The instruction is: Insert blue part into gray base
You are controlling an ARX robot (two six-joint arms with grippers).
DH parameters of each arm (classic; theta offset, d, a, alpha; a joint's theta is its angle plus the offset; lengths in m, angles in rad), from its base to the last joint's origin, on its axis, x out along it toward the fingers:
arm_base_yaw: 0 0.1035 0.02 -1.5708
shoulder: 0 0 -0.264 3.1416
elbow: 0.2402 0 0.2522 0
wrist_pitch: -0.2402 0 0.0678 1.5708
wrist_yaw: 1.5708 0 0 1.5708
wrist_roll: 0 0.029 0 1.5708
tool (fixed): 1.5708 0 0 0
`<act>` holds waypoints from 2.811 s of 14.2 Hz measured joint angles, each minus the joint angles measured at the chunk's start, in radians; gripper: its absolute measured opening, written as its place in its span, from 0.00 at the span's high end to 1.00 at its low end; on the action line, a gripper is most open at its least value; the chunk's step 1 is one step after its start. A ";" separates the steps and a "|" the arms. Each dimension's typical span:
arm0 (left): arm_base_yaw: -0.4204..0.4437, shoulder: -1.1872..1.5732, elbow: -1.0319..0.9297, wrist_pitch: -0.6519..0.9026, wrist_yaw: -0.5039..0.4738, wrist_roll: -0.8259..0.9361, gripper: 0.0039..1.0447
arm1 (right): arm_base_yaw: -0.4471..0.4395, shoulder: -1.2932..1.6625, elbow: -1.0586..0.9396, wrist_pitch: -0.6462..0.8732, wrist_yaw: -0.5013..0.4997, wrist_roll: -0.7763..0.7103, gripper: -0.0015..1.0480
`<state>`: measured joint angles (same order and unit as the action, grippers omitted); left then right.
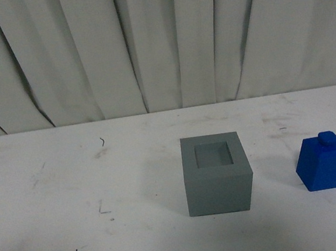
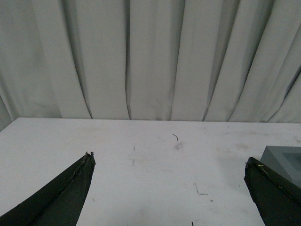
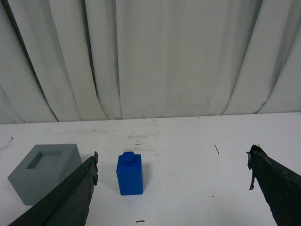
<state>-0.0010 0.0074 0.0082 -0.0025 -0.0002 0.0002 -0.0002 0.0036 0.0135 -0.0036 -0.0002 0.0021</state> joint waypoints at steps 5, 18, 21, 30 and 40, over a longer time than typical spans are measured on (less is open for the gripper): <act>0.000 0.000 0.000 0.000 0.000 0.000 0.06 | 0.000 0.000 0.000 0.000 0.000 0.000 0.06; 0.000 0.000 0.000 0.000 0.000 0.000 0.06 | 0.000 0.000 0.000 0.000 0.000 0.000 0.06; 0.000 0.000 0.000 0.000 0.000 0.000 0.06 | 0.000 0.000 0.000 0.000 0.000 0.000 0.06; 0.000 0.000 0.000 0.000 0.000 0.000 0.06 | -0.001 0.030 0.000 0.060 -0.002 0.000 0.06; 0.000 0.000 0.000 0.000 0.000 0.000 0.06 | -0.121 1.097 0.299 0.937 -0.136 -0.105 0.06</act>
<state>-0.0010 0.0074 0.0082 -0.0029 -0.0002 0.0002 -0.1211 1.1007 0.3130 0.9337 -0.1360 -0.1024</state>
